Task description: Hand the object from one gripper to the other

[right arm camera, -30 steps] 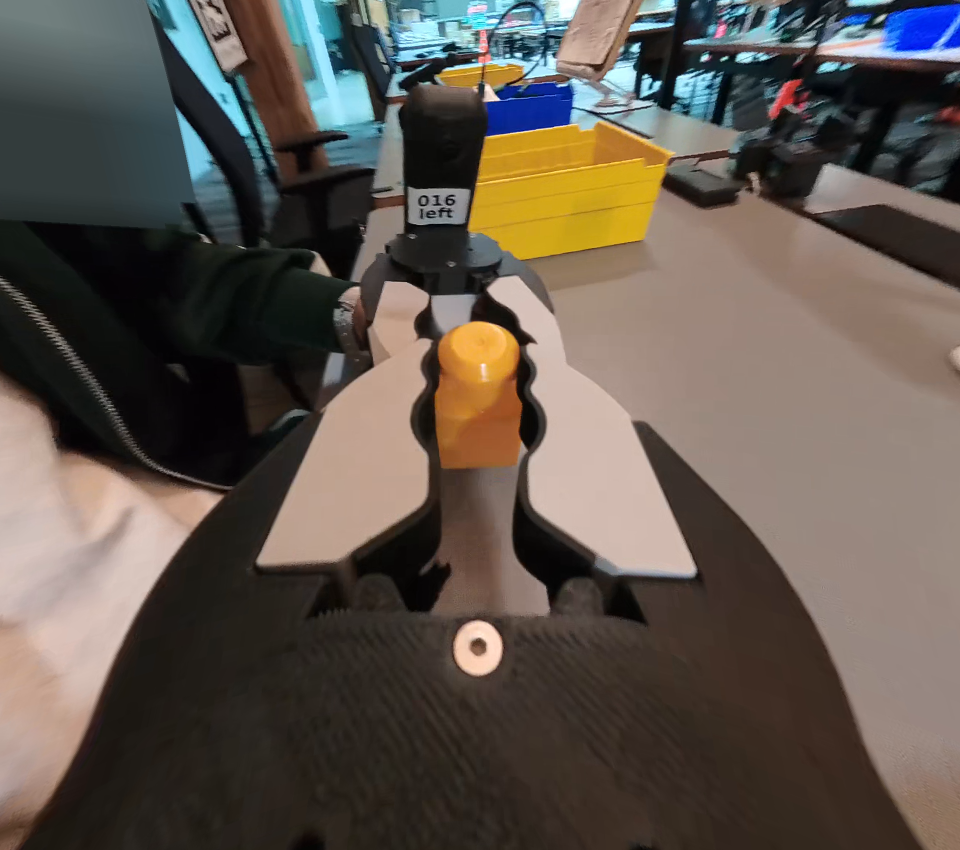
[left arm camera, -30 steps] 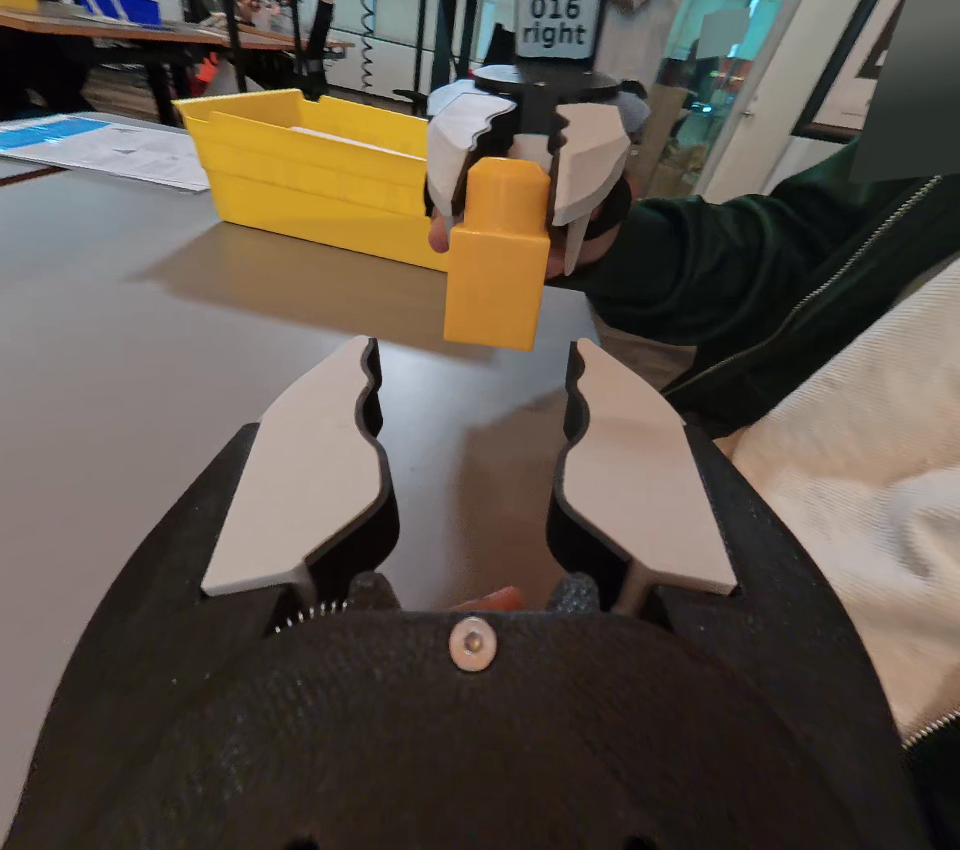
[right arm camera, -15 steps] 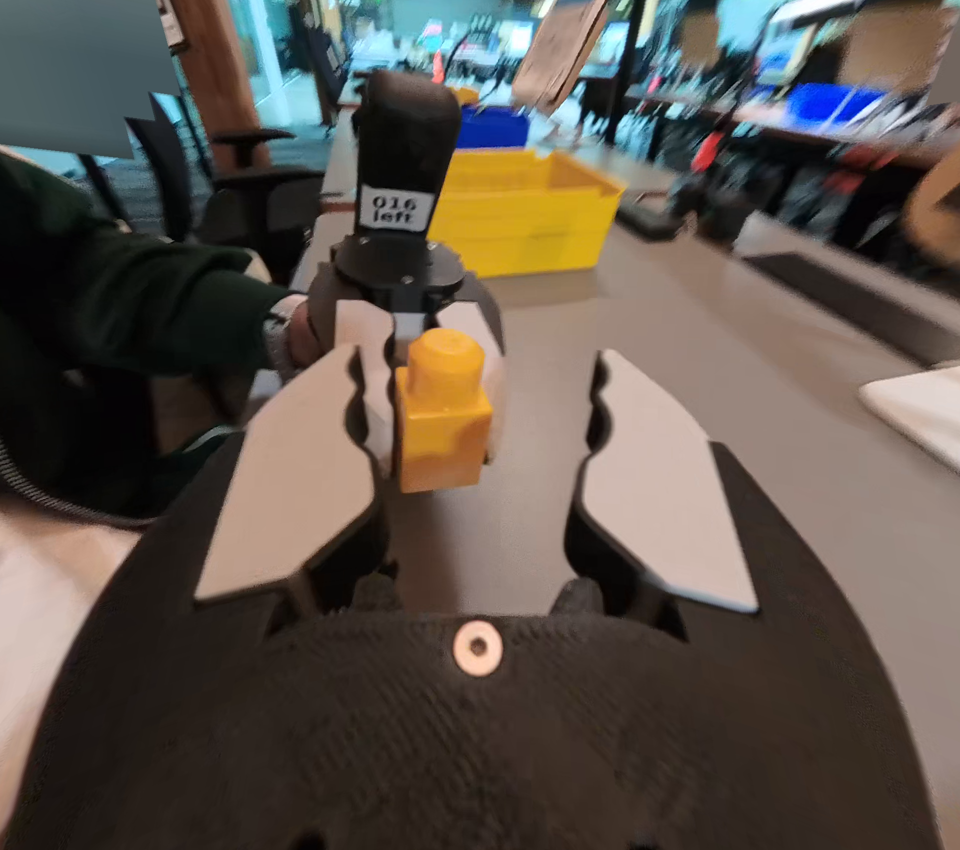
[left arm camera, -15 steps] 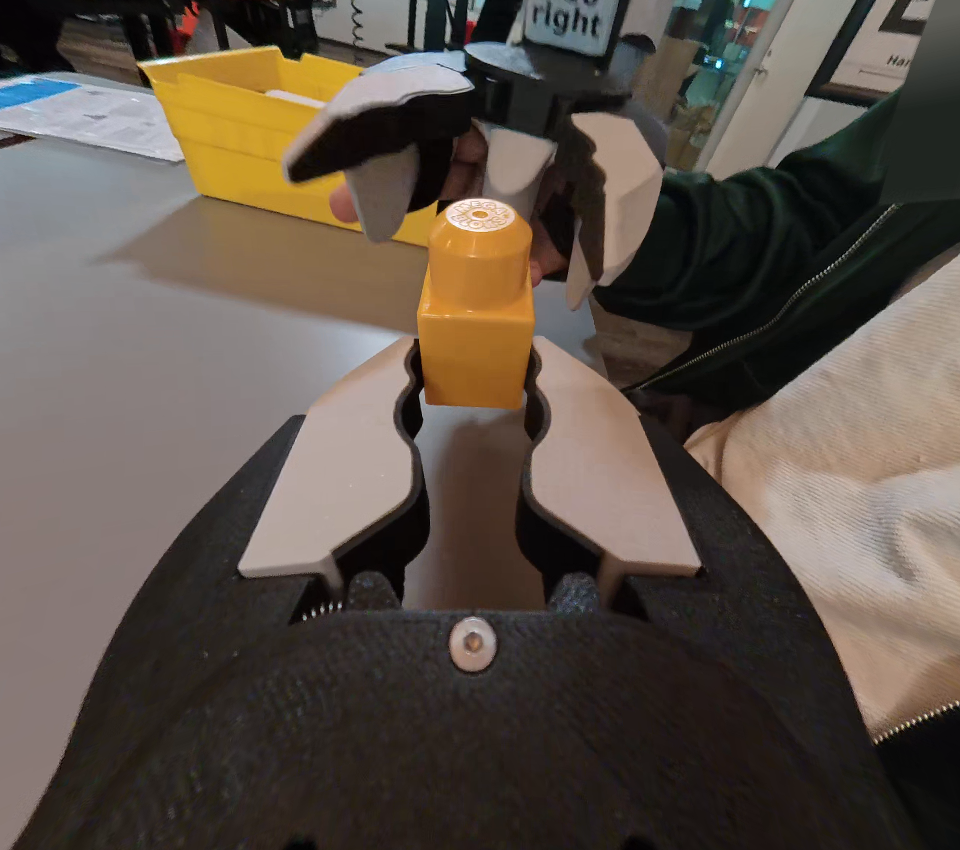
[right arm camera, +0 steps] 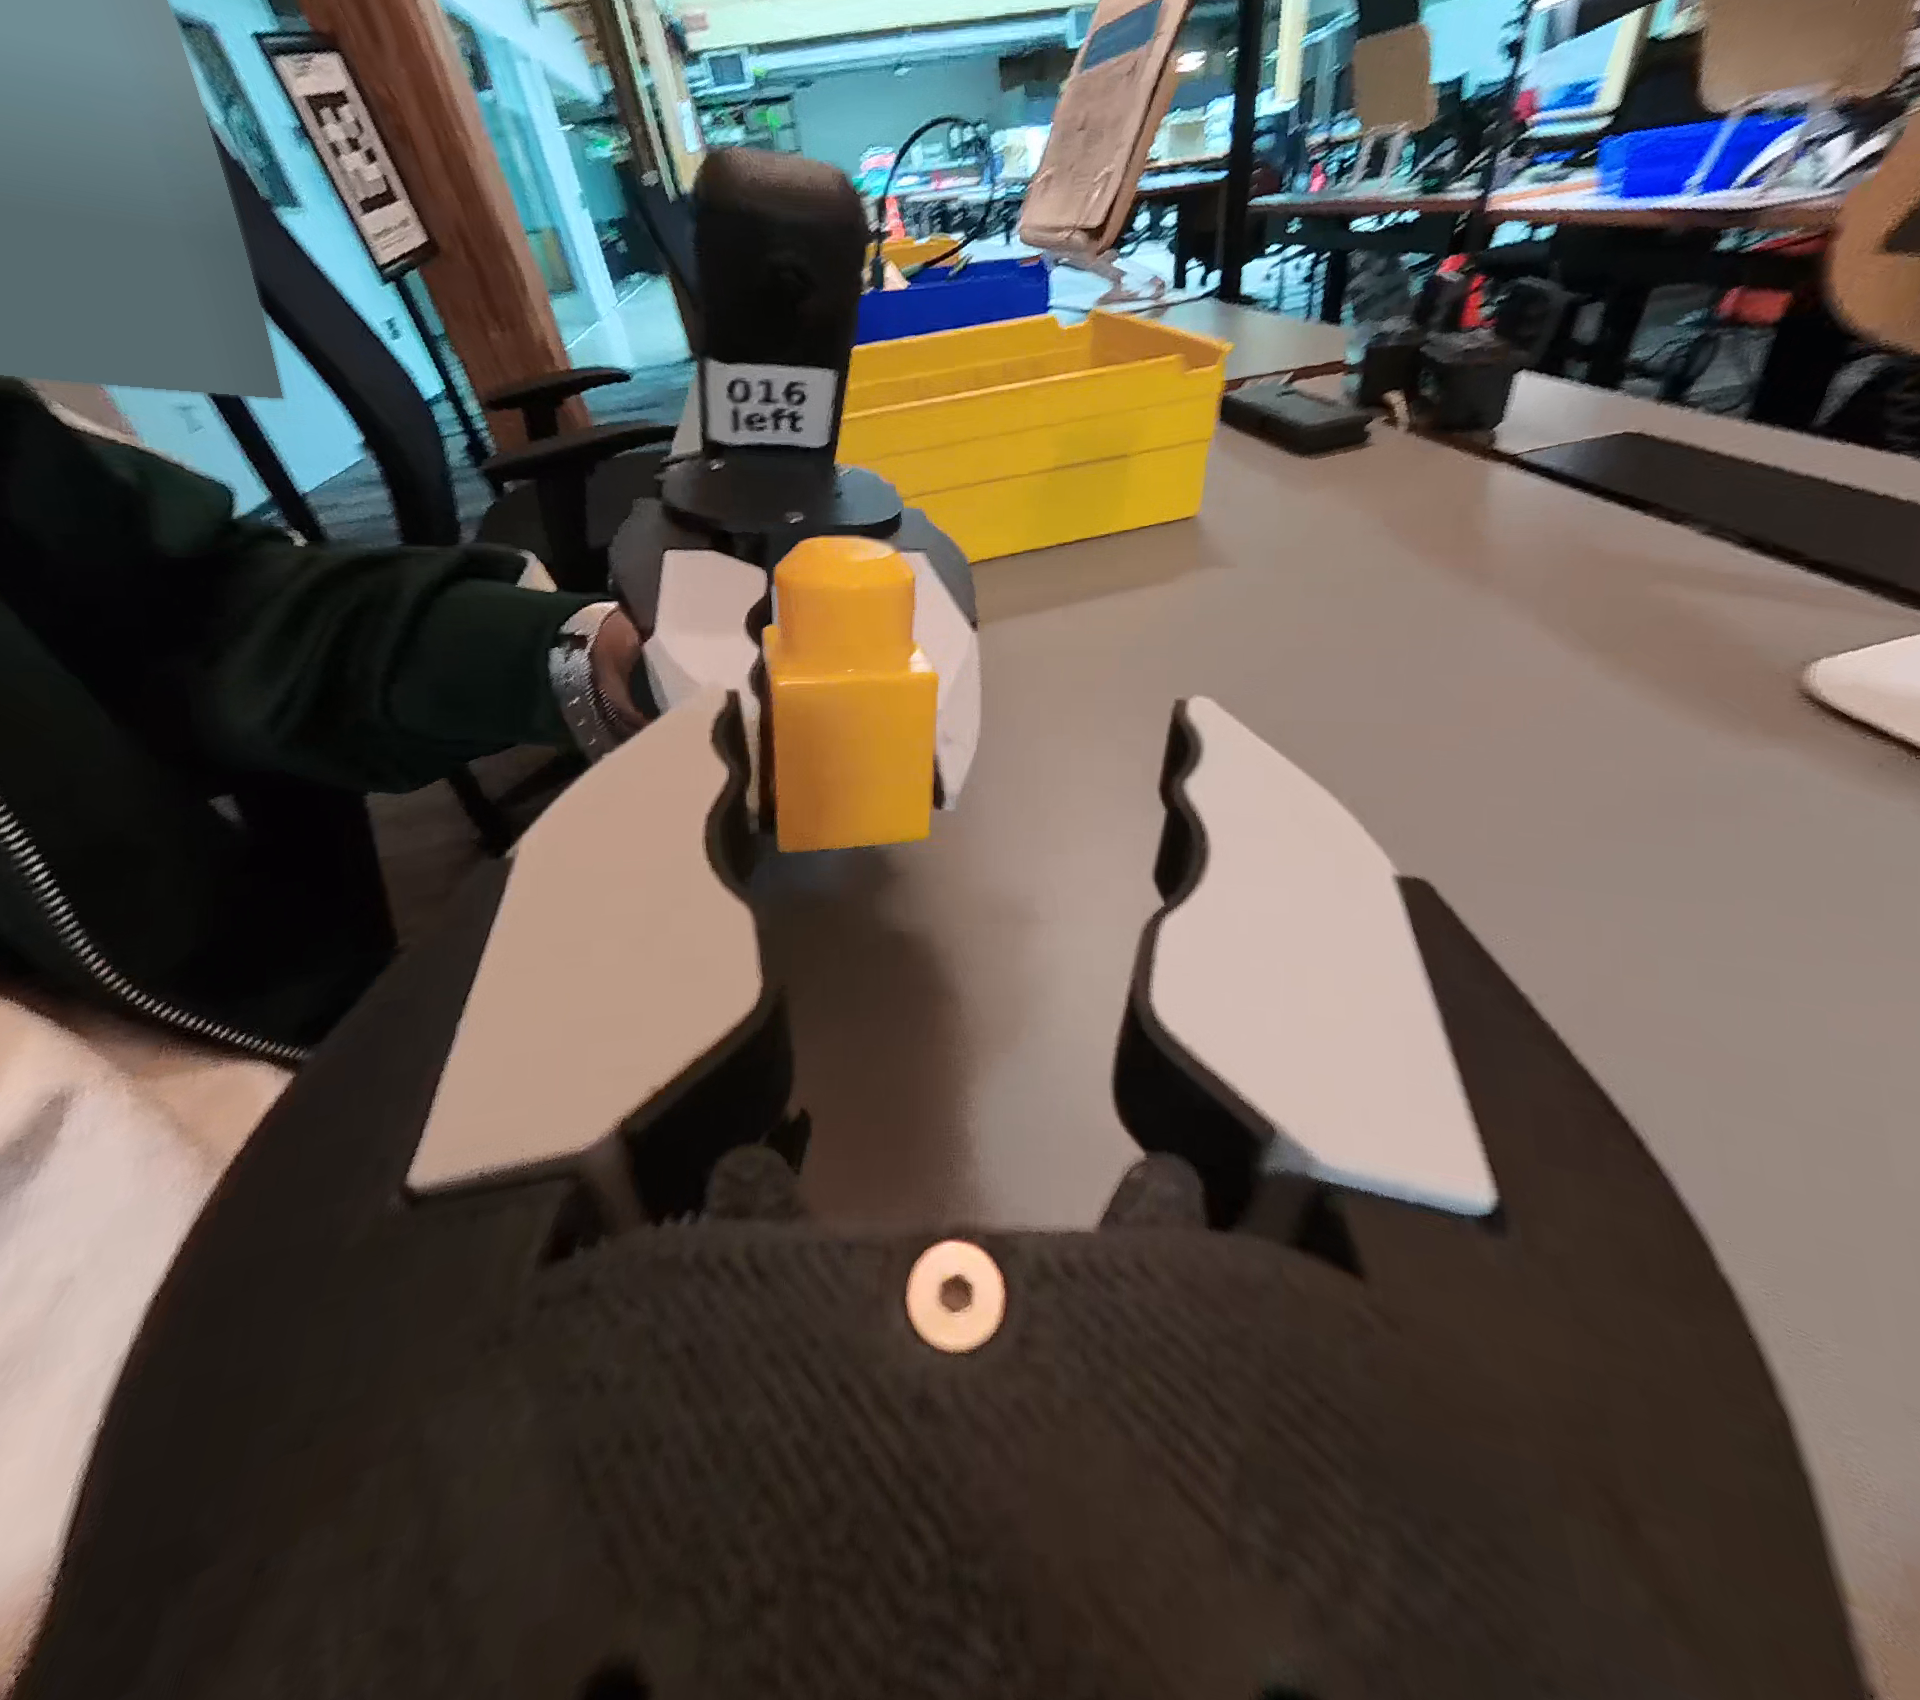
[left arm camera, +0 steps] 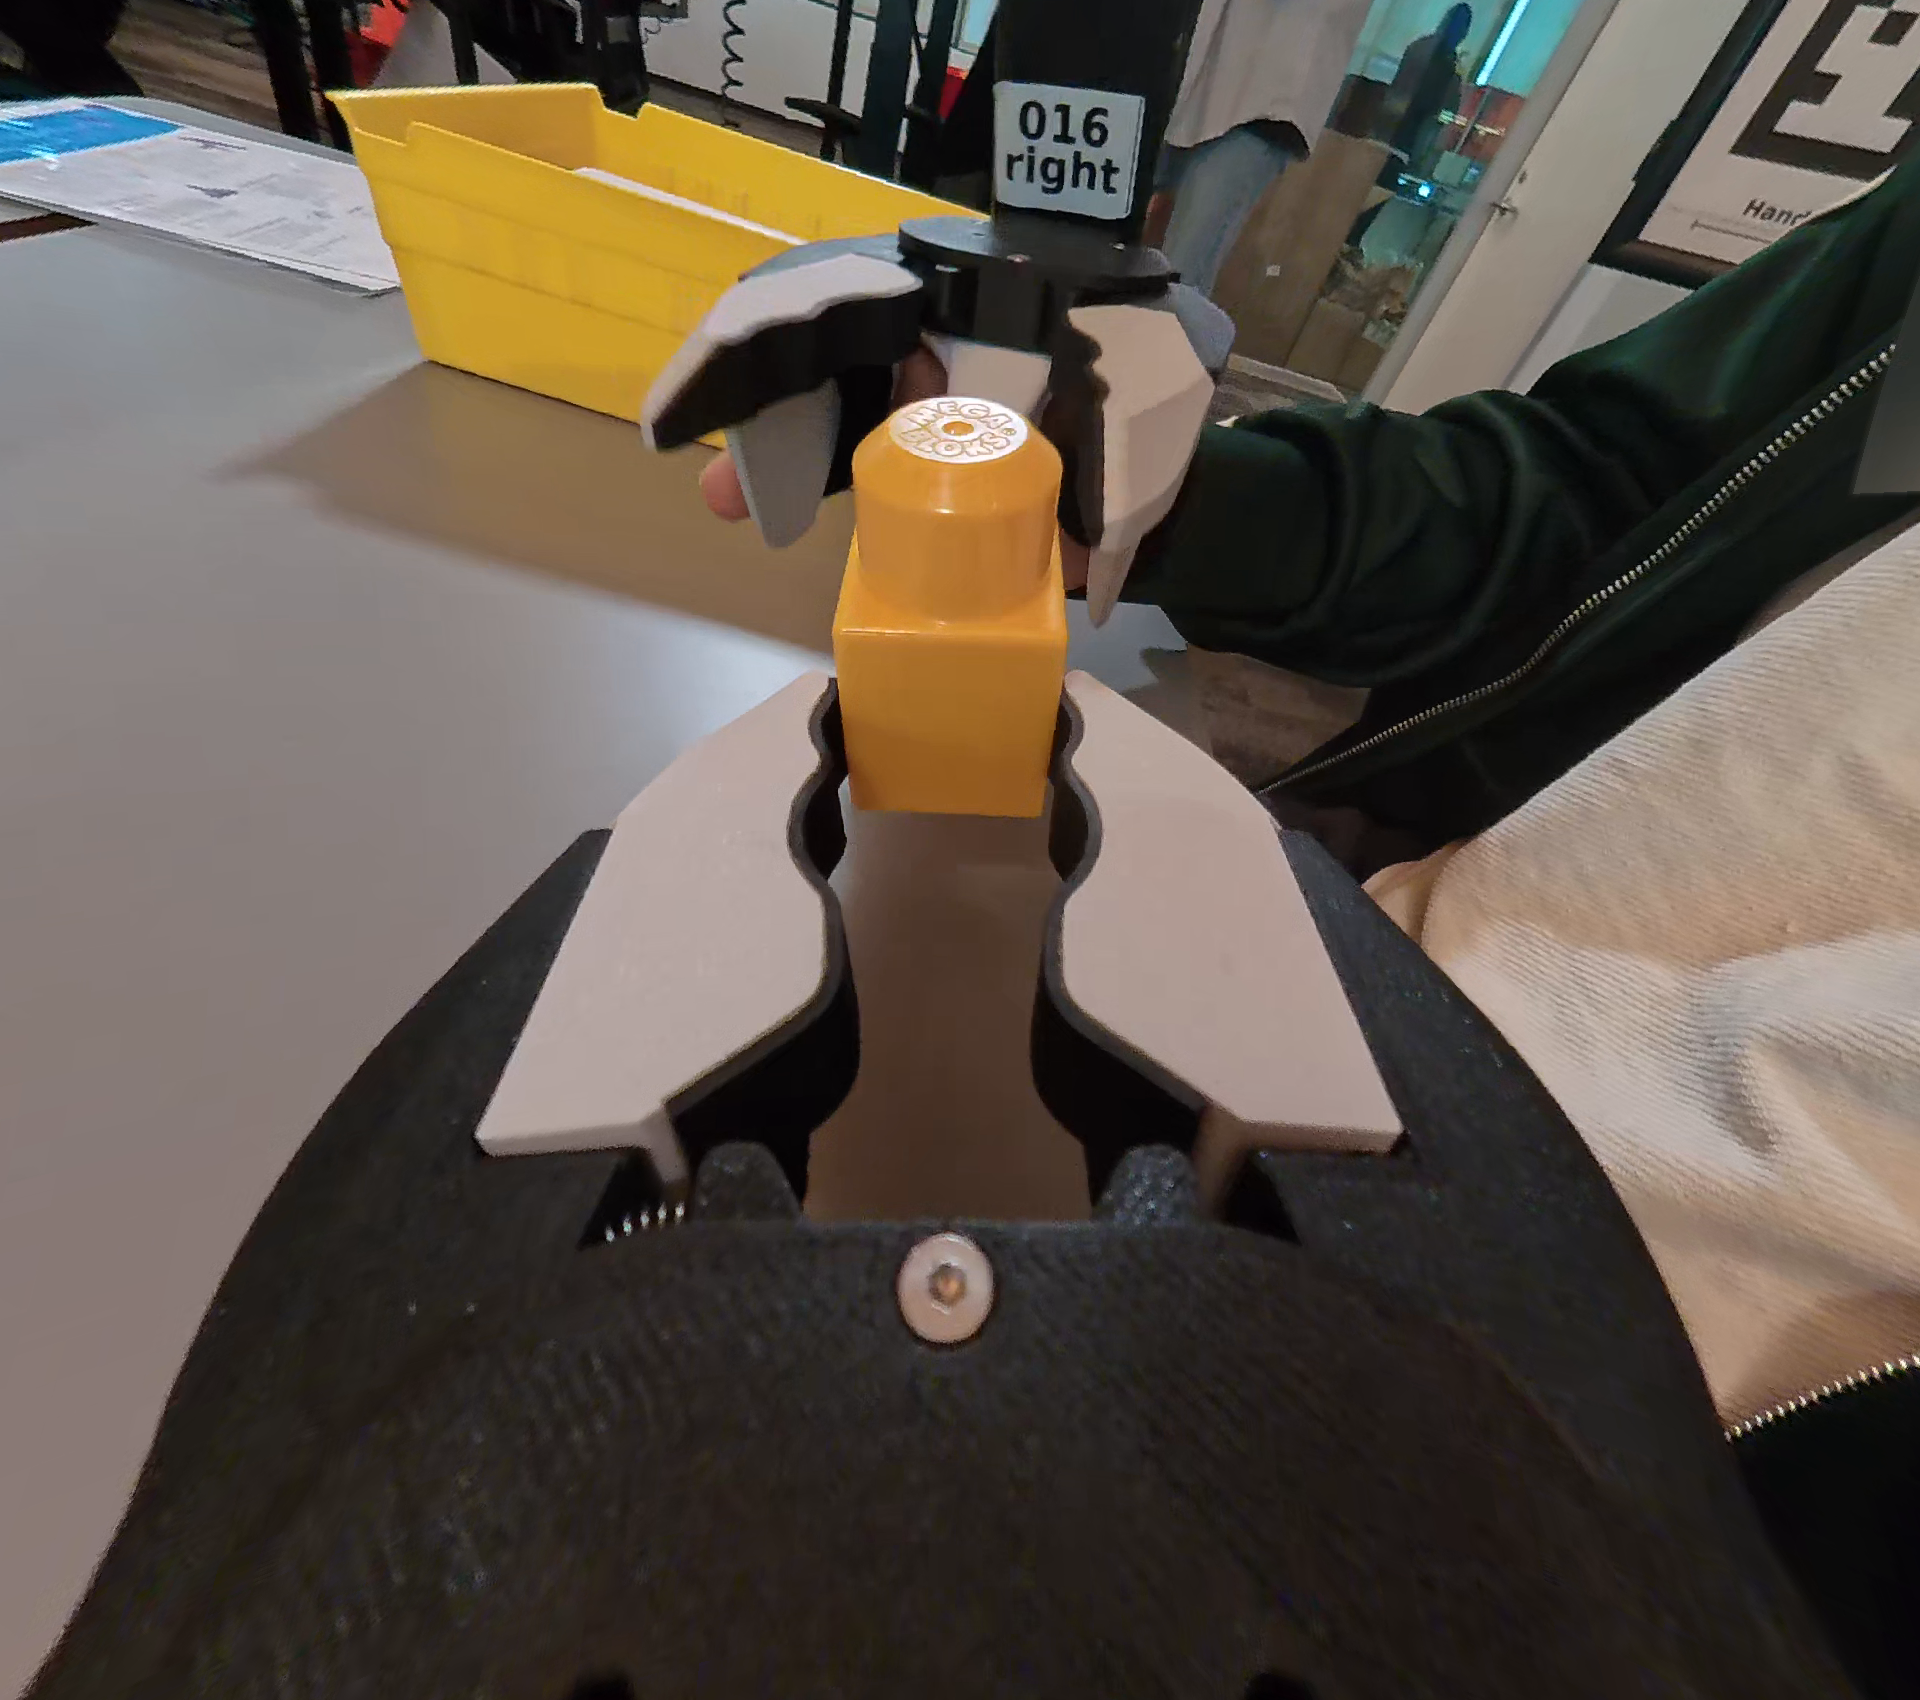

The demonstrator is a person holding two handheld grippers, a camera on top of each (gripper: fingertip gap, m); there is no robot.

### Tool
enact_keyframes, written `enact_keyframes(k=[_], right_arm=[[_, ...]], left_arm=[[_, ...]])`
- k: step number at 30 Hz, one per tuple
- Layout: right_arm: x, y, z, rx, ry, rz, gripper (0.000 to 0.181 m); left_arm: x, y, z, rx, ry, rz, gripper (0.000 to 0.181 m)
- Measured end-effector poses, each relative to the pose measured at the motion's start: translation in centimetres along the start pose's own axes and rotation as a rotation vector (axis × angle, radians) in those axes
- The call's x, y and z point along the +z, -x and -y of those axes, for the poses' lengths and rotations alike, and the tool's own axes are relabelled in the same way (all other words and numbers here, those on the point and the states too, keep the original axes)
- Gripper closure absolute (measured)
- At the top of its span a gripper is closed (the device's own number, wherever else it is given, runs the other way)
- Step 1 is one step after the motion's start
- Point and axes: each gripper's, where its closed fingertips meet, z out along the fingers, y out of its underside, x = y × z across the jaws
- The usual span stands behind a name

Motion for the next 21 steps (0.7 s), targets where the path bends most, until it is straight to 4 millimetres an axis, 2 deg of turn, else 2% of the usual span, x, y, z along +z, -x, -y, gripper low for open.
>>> enact_keyframes(k=[5,9,13,18,20,21], right_arm=[[1.0,1.7,-1.5,-0.025,0.084,0.077,0.121],[1.3,2.3,-1.4,-0.032,0.081,0.091,0.129],[1.3,2.8,-1.4,0.002,0.079,0.132,0.147],[1.3,2.9,-0.9,-0.008,0.071,0.125,0.147],[1.0,2.7,-0.3,-0.011,0.042,0.114,0.147],[0.9,2.6,-0.1,-0.006,0.031,0.11,0.147]], left_arm=[[0.2,-0.3,-0.2,-0.001,0.01,-0.016,0.144],[0.2,-0.5,-0.2,0.003,0.014,-0.024,0.144],[0.4,-0.7,-0.3,0.017,0.019,-0.029,0.144],[0.3,-0.8,0.2,0.02,-0.027,-0.038,0.142],[0.3,-0.5,0.3,0.021,-0.039,-0.018,0.127],[0.2,-0.4,0.4,0.022,-0.046,-0.012,0.125]])
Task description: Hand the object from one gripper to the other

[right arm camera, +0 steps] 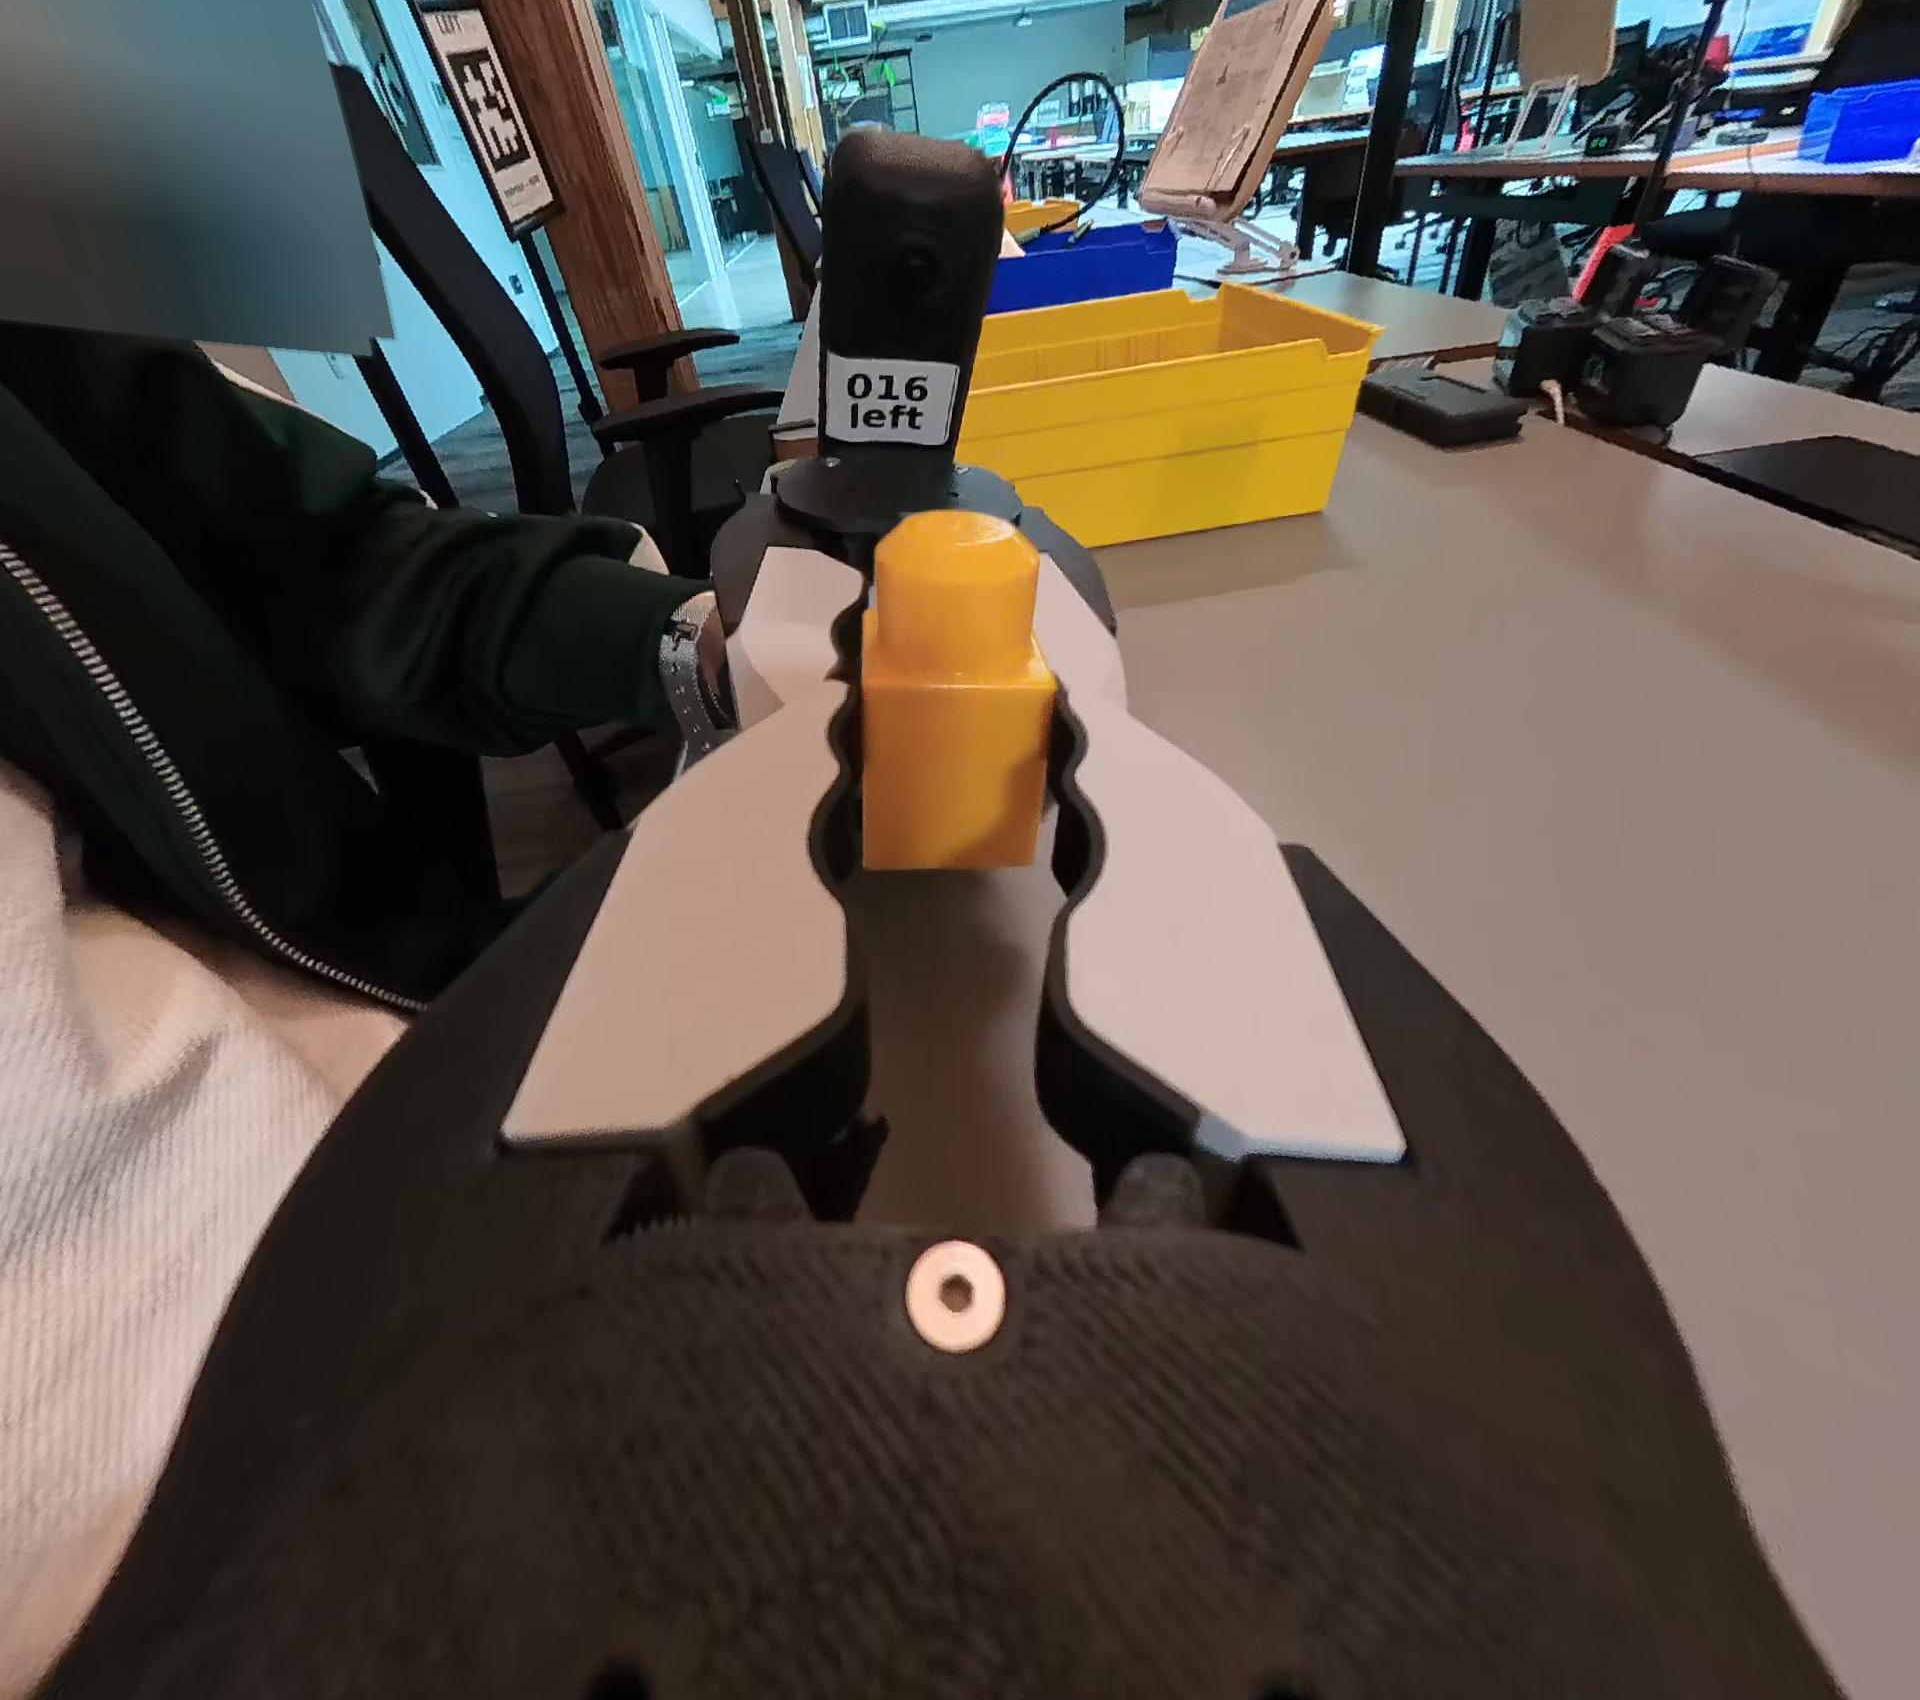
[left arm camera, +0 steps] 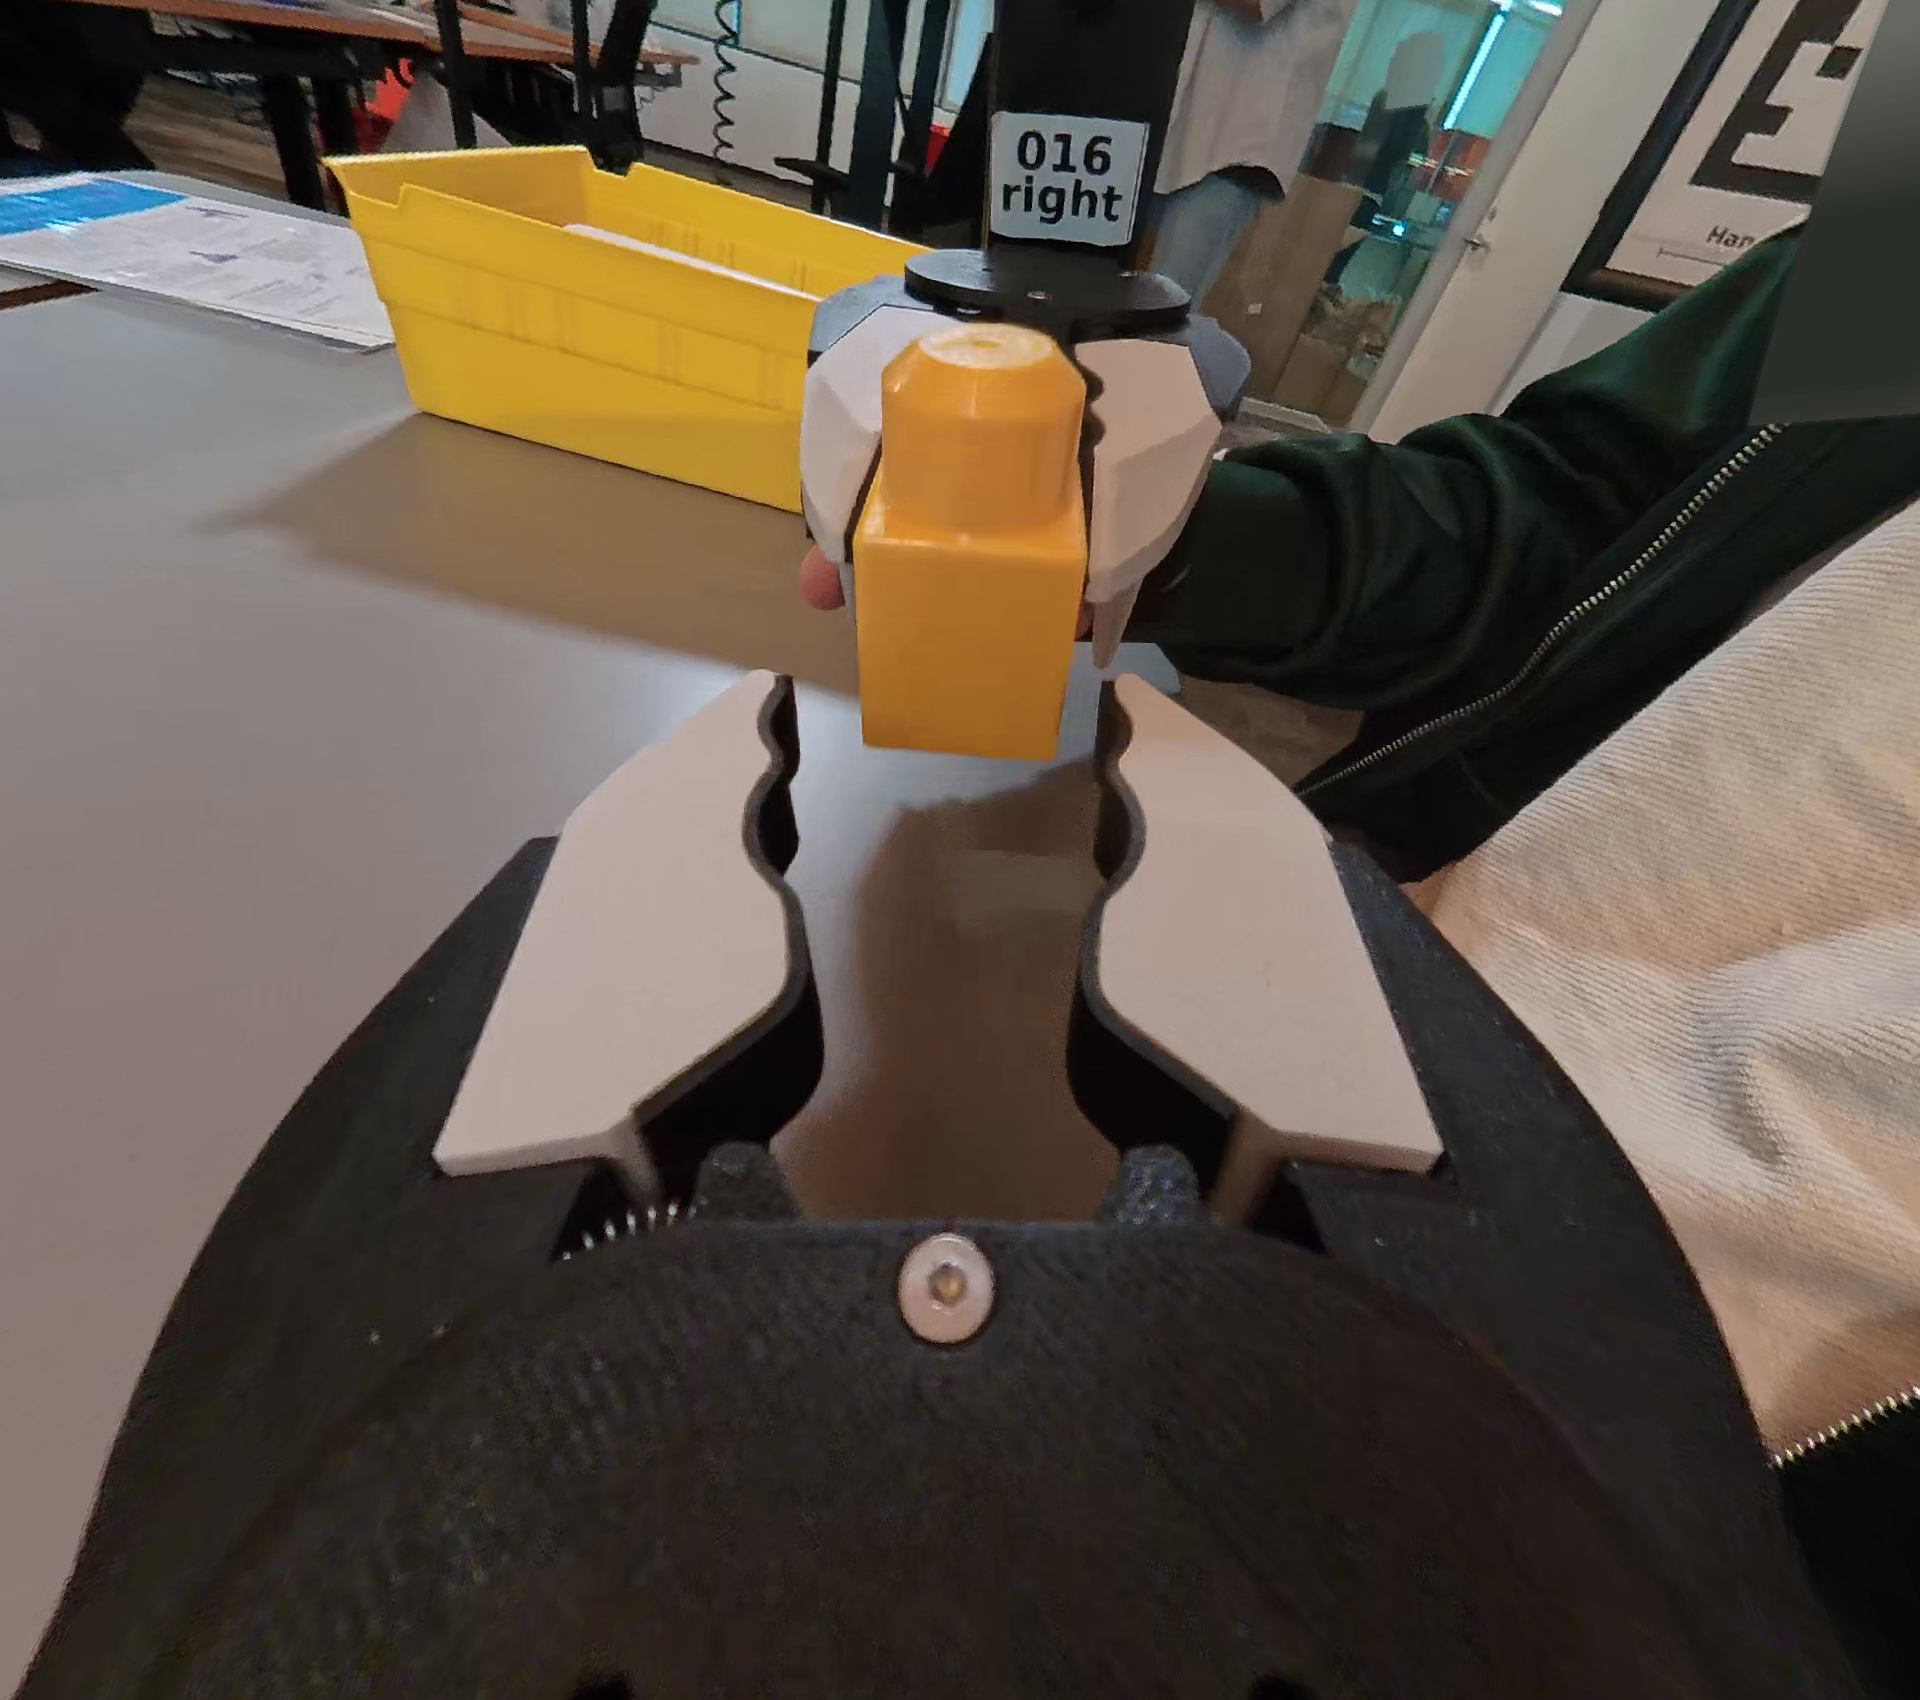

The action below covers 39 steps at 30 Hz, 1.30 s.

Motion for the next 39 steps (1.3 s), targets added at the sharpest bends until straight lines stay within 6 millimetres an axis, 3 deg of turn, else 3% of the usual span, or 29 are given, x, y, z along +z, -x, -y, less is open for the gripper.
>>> enact_keyframes(k=[13,26,32,35,39], right_arm=[[-0.7,-1.0,-0.5,0.053,0.013,-0.01,0.147],[0.1,-0.2,-1.6,0.039,0.069,0.019,0.147],[0.1,0.0,-1.4,0.05,0.039,0.043,0.146],[0.2,-0.4,-1.5,0.026,0.035,0.013,0.128],[0.4,-1.8,-1.3,-0.002,-0.015,-0.081,0.072]], left_arm=[[-1.5,0.6,2.1,-0.068,-0.145,-0.009,0.128],[-1.1,0.0,1.5,-0.054,-0.099,-0.037,0.147],[-1.1,-0.2,1.5,-0.076,-0.086,-0.054,0.147],[-1.2,-0.2,1.7,-0.088,-0.09,-0.057,0.147],[-1.5,0.2,1.9,-0.085,-0.1,-0.035,0.147]])
